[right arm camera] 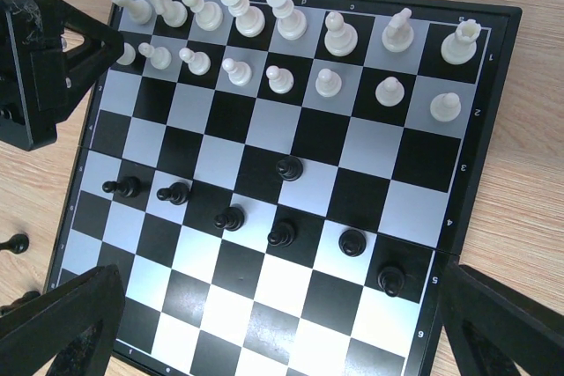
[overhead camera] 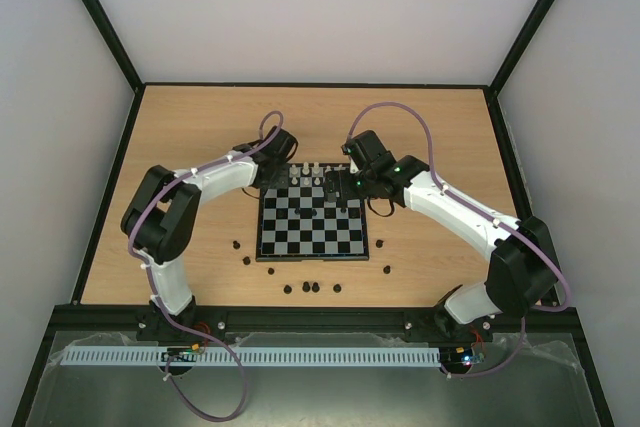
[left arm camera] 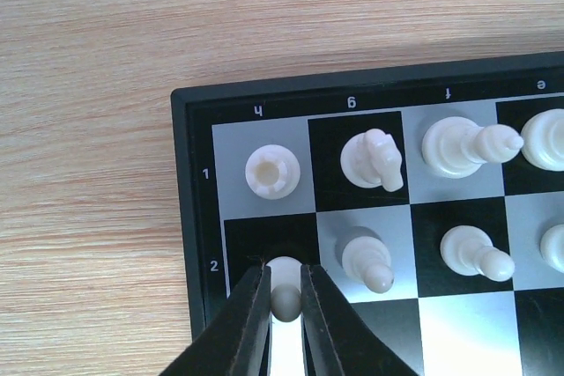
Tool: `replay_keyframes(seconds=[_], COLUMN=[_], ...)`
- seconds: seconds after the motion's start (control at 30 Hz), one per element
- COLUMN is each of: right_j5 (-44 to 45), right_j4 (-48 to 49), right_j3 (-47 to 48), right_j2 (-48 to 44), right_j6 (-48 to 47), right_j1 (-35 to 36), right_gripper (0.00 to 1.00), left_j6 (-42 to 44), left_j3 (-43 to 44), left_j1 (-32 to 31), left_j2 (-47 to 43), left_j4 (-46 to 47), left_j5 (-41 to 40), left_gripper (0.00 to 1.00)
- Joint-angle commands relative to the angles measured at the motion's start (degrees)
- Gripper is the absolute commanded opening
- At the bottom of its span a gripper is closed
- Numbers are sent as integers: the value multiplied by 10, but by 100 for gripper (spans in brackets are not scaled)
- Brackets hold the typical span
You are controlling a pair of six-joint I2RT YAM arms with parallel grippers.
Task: Set up the chess pieces on the board
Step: Place the chess piece on the chessboard.
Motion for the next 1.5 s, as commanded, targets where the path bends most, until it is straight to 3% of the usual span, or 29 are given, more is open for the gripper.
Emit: replay_keyframes(seconds=[0.0,0.5,0.9,1.47], right_j5=[6,3,2,1], right_j4=[-7,-6,-5,-5], right_j3=[-4,-4,-4,-4], right_j2=[6,10,10,11], right_j6=[-6,-7,-7,-7], right_j1=[5,6,7,8], right_gripper=[98,98,98,98], left_j6=[9,13,11,8], left_j3=[17,25,26,19], left_j1=[3,7,7,8], left_j2=[13,26,27,23], left_j4=[-6,-8,-9,-13], left_j5=[-3,-4,-5,-21], left_gripper=[13,13,24,25])
